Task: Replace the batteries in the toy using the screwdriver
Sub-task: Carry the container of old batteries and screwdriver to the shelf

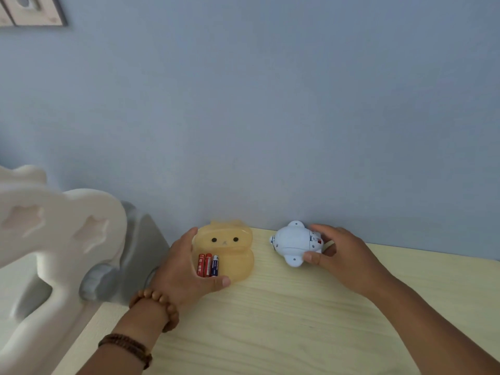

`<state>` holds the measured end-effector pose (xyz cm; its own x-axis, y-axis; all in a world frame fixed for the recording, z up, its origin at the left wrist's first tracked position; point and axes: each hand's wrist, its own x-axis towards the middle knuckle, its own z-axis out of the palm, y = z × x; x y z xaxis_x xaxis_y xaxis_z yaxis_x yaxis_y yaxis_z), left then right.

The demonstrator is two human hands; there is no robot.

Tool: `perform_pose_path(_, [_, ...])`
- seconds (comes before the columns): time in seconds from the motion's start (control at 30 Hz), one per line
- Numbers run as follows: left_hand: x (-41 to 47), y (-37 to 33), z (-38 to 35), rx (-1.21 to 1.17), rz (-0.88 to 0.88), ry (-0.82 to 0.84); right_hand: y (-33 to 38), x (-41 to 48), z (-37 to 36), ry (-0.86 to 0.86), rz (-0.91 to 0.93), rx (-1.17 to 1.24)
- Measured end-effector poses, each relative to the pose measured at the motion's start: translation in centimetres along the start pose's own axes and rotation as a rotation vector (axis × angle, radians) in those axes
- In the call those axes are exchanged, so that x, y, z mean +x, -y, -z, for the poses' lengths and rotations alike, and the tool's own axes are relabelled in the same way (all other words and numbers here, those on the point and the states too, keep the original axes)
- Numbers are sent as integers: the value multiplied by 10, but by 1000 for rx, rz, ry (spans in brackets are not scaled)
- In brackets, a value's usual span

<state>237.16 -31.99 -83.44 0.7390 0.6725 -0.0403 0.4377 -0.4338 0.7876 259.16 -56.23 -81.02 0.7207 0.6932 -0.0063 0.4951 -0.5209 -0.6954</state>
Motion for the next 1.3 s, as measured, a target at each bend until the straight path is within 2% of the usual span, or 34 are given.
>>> perform_pose_path(0.07, [1, 3, -1, -6, -8, 7, 3, -5, 2, -66, -14, -94])
perform_pose_path(0.13, [3, 5, 0, -16, -13, 1, 14, -20, 3, -246, 60, -170])
perform_pose_path(0.2, [3, 6, 1, -26, -30, -8, 30, -42, -3, -415, 212, -108])
perform_pose_path(0.23, [3, 5, 1, -25, -36, -13, 39, -54, -10, -423, 263, -38])
perform_pose_path(0.3, [3, 5, 2, -13, -41, -22, 51, -72, -29, -319, 290, 88])
perform_pose_path(0.37, [1, 6, 4, 1, -39, -18, 56, -85, -49, -183, 233, 110])
perform_pose_path(0.47, [-7, 8, 8, 45, -49, 0, 60, -92, -70, -26, 120, 53])
perform_pose_path(0.63, [-31, 8, 11, 87, -83, 29, 76, -89, -78, 125, 86, -94])
perform_pose_path(0.83, [-70, 4, 4, 64, -130, 56, 76, -96, -80, 121, 60, -34])
perform_pose_path(1.13, [-132, -1, -4, 54, -220, 340, 52, -177, -58, 207, -33, -110])
perform_pose_path(1.3, [-139, -9, -11, 78, -253, 363, 44, -189, -50, 193, -37, -88])
